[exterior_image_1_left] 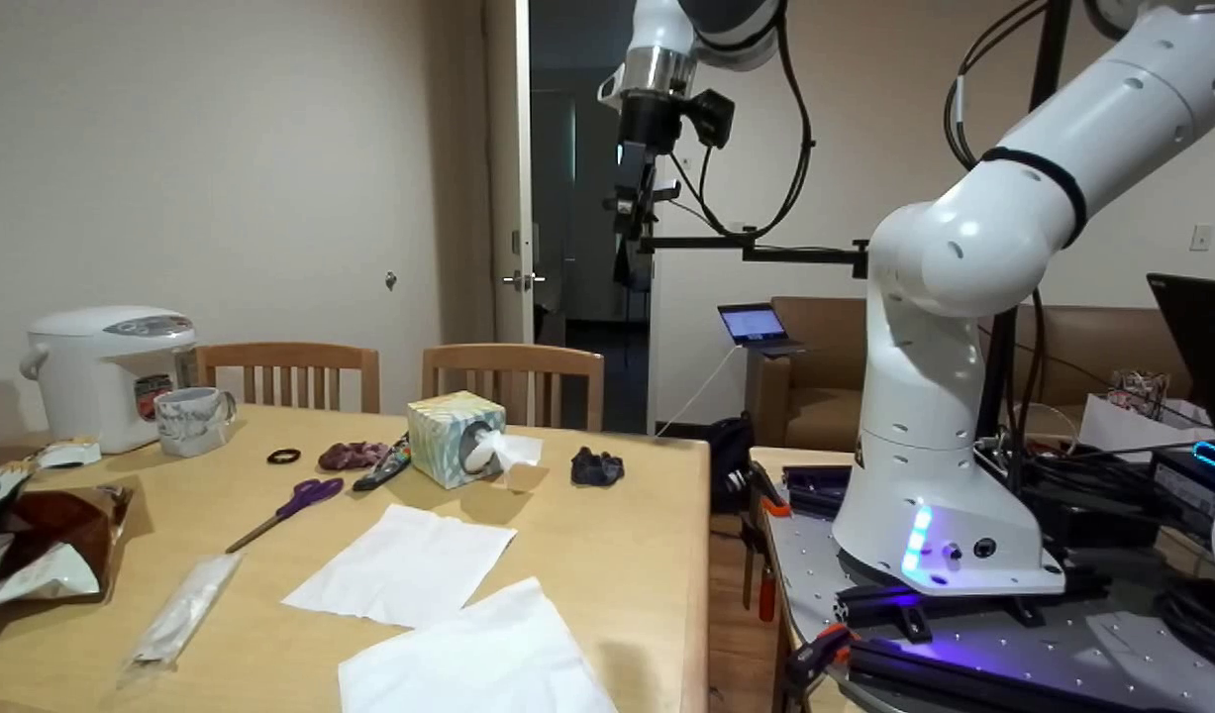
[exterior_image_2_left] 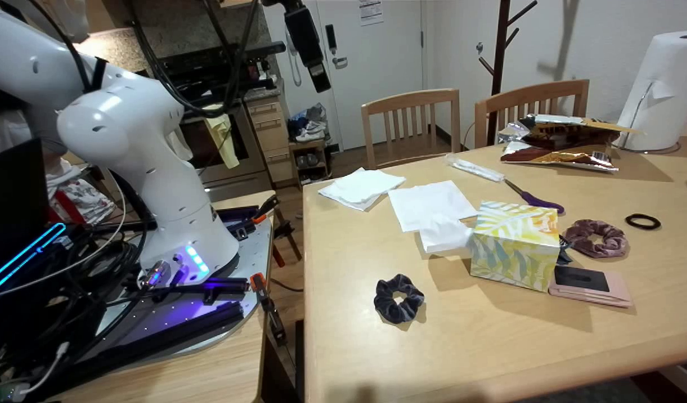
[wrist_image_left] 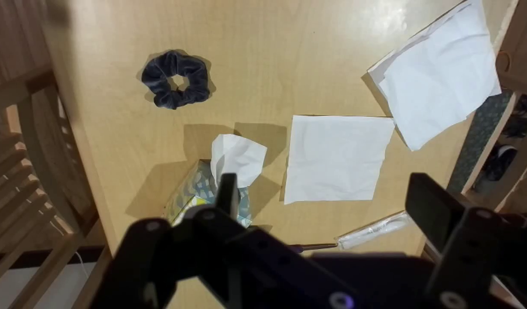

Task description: Use a paper towel to wipe the table

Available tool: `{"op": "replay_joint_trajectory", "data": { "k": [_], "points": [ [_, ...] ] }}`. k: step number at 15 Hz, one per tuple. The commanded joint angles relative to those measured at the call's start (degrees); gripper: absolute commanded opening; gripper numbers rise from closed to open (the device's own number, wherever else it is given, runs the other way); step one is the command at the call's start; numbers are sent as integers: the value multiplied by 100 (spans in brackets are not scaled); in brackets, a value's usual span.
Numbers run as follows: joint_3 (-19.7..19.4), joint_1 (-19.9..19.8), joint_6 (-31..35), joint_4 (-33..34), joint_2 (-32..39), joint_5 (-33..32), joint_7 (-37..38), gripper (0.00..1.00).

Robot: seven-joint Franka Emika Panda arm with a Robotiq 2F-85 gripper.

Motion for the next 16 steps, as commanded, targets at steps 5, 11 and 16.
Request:
{"op": "replay_joint_trajectory", "data": {
  "k": [5, 11, 16],
  "points": [
    [-59, 156, -118, 137, 149, -39, -683, 100],
    [-225, 434, -318, 419, 603, -132, -1628, 100],
    [-142, 514, -788, 1140, 1520, -294, -1824, 100]
  ]
}}
